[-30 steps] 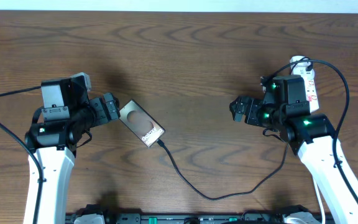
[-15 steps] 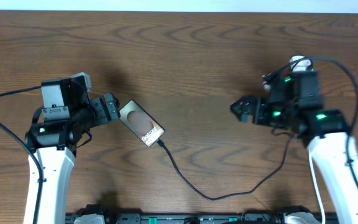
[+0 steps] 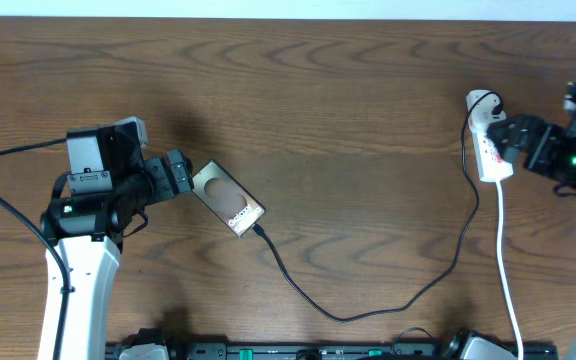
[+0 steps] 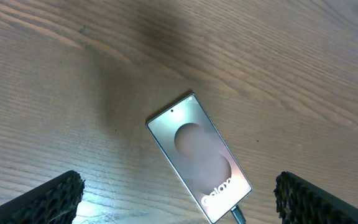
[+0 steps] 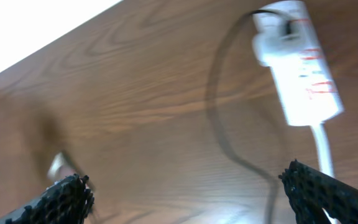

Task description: Plug charger to phone and switch on socket

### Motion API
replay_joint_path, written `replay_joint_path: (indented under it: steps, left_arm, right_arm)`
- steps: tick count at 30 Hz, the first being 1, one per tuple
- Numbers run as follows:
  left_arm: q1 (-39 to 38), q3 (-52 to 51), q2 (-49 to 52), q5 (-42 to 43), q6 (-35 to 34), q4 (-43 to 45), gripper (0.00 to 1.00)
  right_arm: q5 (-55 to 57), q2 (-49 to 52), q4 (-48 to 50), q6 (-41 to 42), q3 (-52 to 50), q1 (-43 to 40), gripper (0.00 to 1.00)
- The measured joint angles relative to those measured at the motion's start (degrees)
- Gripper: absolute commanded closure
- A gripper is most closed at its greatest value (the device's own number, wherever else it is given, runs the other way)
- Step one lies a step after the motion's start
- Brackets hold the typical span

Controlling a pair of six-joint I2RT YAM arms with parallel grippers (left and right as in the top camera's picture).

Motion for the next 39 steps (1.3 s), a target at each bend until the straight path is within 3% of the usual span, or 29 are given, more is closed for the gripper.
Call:
replay_joint_path:
  steps: [11, 18, 39]
  left_arm:
    - [0.00, 0.00, 0.00, -0.02, 0.00, 0.00, 0.01]
    - [0.00, 0.00, 0.00, 0.00, 0.00, -0.02, 0.01]
    - [0.00, 0.00, 0.00, 0.00, 0.00, -0.02, 0.01]
  right_arm:
    - [-1.46, 25.57, -2.84, -14.10, 6.03, -7.28, 0.01]
    - [-2.51, 36.63, 7.54, -18.84, 9.27, -7.26, 0.01]
    - [-3.23, 44.24, 18.64, -19.45, 9.27, -4.48, 0.01]
